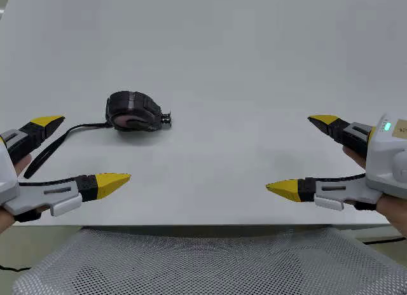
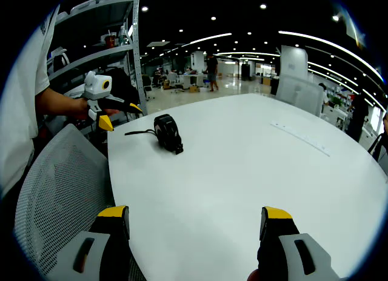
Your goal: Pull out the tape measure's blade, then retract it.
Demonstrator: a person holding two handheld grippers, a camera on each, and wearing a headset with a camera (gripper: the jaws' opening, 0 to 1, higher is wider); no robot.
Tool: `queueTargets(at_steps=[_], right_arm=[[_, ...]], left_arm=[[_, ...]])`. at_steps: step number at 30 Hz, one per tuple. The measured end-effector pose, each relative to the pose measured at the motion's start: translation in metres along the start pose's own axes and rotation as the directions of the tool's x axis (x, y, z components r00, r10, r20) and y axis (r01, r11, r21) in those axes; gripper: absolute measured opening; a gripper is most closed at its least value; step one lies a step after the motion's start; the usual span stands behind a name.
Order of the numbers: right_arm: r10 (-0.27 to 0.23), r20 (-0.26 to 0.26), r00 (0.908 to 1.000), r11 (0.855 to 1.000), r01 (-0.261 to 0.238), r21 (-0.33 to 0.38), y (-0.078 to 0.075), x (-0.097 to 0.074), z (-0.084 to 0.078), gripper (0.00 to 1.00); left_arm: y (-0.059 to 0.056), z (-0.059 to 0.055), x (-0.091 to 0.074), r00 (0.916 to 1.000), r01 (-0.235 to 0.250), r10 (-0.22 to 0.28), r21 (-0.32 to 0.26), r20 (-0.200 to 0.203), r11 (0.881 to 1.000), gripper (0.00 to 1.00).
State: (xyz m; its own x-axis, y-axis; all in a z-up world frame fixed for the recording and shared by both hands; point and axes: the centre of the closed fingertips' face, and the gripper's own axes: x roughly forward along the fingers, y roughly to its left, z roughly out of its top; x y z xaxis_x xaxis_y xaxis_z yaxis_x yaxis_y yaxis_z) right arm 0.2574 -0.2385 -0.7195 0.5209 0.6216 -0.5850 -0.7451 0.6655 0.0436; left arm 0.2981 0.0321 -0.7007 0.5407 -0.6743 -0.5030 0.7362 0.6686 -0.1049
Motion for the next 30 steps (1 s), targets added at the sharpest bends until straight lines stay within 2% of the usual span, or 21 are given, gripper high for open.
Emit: queueTargets(at_steps=[4,9,19,30], right_arm=[[-0.001,0.001,1.0,1.0,0.001,0.005,0.0003,-0.0002,-0.0006,0.88],[-0.002,0.001,1.0,1.0,0.002,0.01,-0.0002,-0.0015,-0.0014,0.88],[0.001,-0.003,1.0,1.0,-0.001,0.0,-0.0015,-0.0008,-0.0003,0.88],[0.002,0.0,1.0,1.0,-0.002,-0.001,-0.0024,0.0001,0.0016,0.89]], left_arm=[[-0.0011,-0.003,0.0013,0.9999,0.008,-0.008,0.007,-0.009,1.0,0.9],[-0.0007,0.0018,0.0021,1.0,0.008,-0.008,0.009,0.002,1.0,0.9],[-0.0066,-0.0006,0.0022,0.9998,0.02,-0.02,0.019,-0.009,1.0,0.9],[-0.0035,-0.0002,0.0017,0.9998,0.018,-0.017,0.022,-0.009,1.0,0.9]])
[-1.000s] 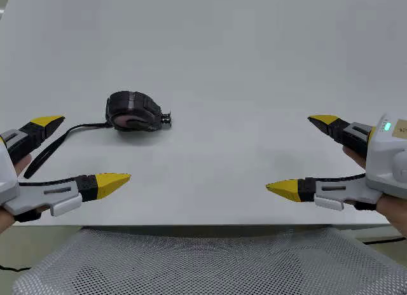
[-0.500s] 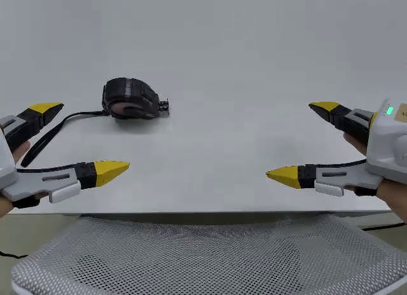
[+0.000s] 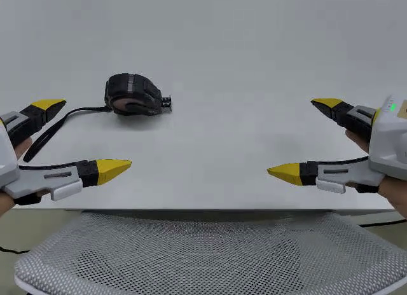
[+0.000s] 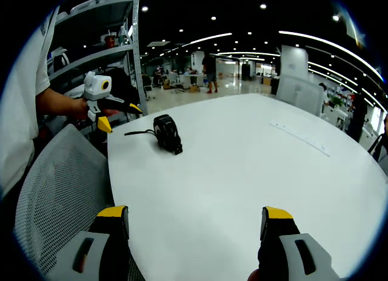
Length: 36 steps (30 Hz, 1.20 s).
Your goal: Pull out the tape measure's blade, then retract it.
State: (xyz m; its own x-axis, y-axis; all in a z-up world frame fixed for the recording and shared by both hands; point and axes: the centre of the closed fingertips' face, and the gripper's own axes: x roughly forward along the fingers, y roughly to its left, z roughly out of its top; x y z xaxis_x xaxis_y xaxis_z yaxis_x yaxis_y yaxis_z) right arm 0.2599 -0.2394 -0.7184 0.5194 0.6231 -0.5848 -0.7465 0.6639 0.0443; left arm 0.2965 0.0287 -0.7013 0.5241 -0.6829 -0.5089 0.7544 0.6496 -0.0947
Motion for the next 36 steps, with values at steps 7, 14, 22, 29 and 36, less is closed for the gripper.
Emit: queueTargets(at_steps=[7,14,22,29,36], right_arm=[[0.007,-0.001,1.0,1.0,-0.007,0.0,-0.002,0.003,0.002,0.88],[0.032,0.001,0.9995,0.999,-0.032,-0.005,-0.003,0.015,0.004,0.87],[0.072,-0.013,0.9973,0.997,-0.072,-0.035,-0.002,0.029,0.005,0.86],[0.106,-0.023,0.9941,0.993,-0.108,-0.057,0.0,0.042,0.007,0.84],[0.147,-0.026,0.9888,0.986,-0.148,-0.072,0.004,0.06,0.011,0.82]], left_arm=[[0.001,0.003,0.005,0.9999,0.014,-0.014,0.007,-0.001,1.0,0.9],[0.005,0.008,0.013,0.9992,0.041,-0.041,0.03,-0.005,0.999,0.89],[0.01,0.01,0.023,0.9952,0.094,-0.092,0.077,-0.032,0.993,0.88],[0.011,0.011,0.032,0.9886,0.144,-0.139,0.111,-0.058,0.983,0.87],[0.014,0.01,0.042,0.9813,0.183,-0.172,0.132,-0.086,0.974,0.85]])
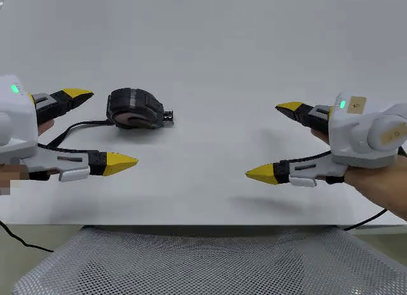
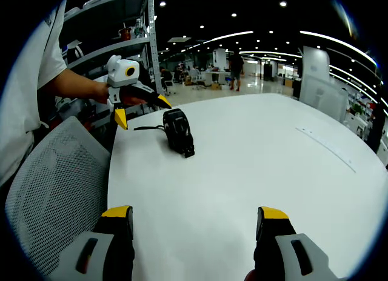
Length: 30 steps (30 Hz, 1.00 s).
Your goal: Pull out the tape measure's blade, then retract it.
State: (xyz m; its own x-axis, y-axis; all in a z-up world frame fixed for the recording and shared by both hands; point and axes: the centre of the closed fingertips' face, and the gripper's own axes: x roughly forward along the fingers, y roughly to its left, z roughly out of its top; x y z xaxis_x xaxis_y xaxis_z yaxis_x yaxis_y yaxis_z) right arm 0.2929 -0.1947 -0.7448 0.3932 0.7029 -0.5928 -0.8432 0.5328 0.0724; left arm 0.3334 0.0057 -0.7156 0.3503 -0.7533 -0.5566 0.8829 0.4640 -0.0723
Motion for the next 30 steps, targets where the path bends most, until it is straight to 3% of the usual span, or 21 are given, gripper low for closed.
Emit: queueTargets(at_steps=[20,30], right_arm=[[0.073,-0.008,0.9973,0.996,-0.073,-0.055,-0.006,0.038,0.017,0.79],[0.101,-0.003,0.9948,0.992,-0.101,-0.071,-0.007,0.057,0.025,0.77]], left_arm=[[0.016,-0.006,0.024,0.9954,0.071,-0.066,0.076,-0.069,0.995,0.81],[0.024,-0.018,0.034,0.9909,0.09,-0.079,0.097,-0.109,0.991,0.76]])
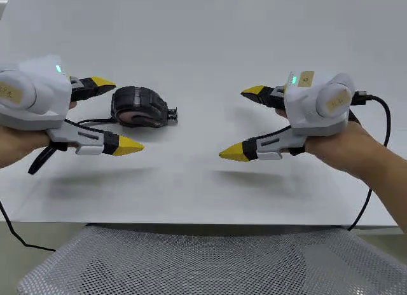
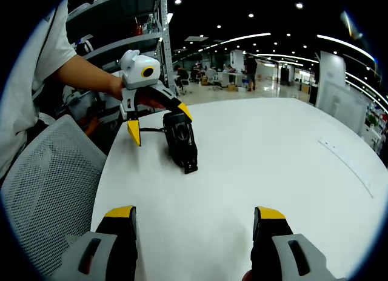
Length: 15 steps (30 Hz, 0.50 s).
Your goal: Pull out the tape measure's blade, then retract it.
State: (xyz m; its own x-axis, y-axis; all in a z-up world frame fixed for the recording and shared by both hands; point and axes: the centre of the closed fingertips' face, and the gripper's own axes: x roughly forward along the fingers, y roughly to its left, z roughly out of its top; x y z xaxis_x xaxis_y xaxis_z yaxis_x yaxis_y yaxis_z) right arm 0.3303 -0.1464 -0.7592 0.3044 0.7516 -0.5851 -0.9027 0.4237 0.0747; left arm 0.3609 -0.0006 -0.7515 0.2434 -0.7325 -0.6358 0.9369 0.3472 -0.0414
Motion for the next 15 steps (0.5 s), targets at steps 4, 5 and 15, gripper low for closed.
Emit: queueTargets(at_steps=[4,5,15], right_arm=[[0.013,-0.01,0.9999,1.0,-0.013,-0.002,-0.001,0.007,-0.002,0.77],[0.016,-0.01,0.9998,1.0,-0.016,-0.003,-0.002,0.008,-0.001,0.77],[0.03,-0.01,0.9995,1.0,-0.03,-0.003,-0.003,0.016,0.002,0.76]], left_arm=[[0.004,-0.005,0.004,0.9998,0.008,-0.008,0.005,-0.017,1.0,0.74],[0.005,-0.005,0.004,0.9998,0.01,-0.01,0.002,-0.017,1.0,0.73],[0.008,-0.009,0.011,0.9977,0.046,-0.043,0.042,-0.052,0.998,0.58]])
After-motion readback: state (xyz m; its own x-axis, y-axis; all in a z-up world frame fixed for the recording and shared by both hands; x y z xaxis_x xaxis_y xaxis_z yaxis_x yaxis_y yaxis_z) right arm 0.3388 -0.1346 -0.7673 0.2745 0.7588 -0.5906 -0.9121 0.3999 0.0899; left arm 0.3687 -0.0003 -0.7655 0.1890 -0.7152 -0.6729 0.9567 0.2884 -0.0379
